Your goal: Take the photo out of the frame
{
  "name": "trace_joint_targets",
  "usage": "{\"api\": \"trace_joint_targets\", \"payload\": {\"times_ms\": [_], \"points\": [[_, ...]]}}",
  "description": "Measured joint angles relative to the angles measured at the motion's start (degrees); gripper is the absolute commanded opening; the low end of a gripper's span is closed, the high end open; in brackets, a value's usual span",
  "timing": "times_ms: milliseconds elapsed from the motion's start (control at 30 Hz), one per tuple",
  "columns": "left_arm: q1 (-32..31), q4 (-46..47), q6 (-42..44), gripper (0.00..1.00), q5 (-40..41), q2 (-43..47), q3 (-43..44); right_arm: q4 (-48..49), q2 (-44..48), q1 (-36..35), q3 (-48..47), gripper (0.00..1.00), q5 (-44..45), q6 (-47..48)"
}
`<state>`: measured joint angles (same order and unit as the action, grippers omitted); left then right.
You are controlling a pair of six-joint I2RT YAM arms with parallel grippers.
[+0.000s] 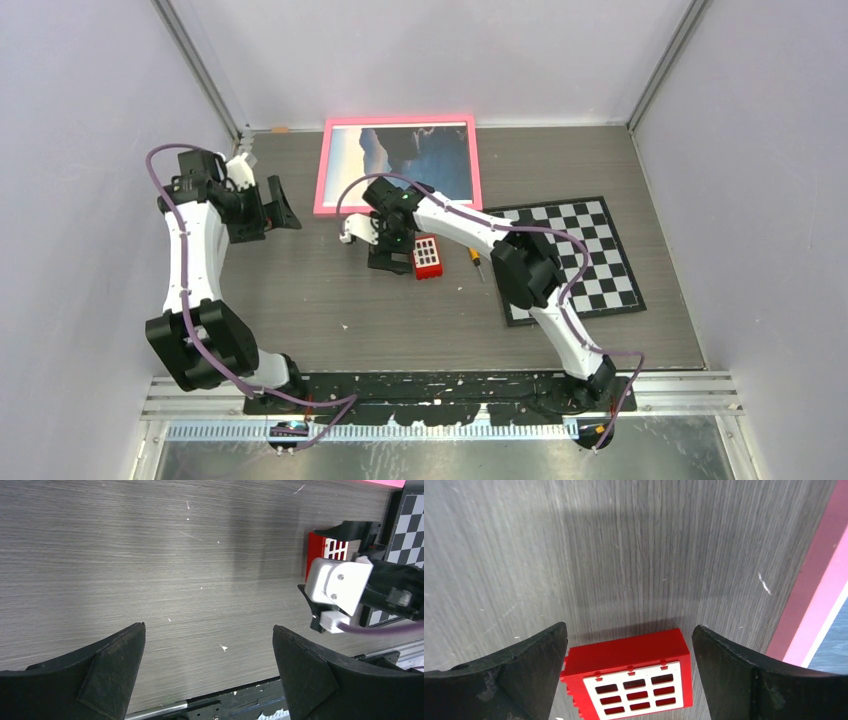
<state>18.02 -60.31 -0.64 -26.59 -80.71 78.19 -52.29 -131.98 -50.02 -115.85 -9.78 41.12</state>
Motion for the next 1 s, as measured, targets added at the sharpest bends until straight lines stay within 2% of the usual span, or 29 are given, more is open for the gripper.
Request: {"api": "trace_joint_targets", "payload": {"times_ms": [333, 500, 700, 1000], "points": [[0.0, -0.2, 0.0, 1.00, -0.1, -0.4, 0.5, -0.1, -1.0, 1.1, 3.7, 0.80, 5.8, 6.7], [0.0, -0.1, 0.9, 1.00, -0.5, -2.3, 2.3, -1.5, 0.7, 3.1, 7.0, 0.79, 5.9, 8.4], [-1.0, -0.1, 1.4, 1.00, -0.5, -3.2, 2.4, -3.4, 4.1, 9.3, 12.9, 0.78, 6.2, 9.9], [-5.1, 0.2, 3.5, 1.00, -0.3, -4.0, 2.4, -4.3, 5.7, 16.3, 15.9, 0.76, 6.5, 10.6]]}}
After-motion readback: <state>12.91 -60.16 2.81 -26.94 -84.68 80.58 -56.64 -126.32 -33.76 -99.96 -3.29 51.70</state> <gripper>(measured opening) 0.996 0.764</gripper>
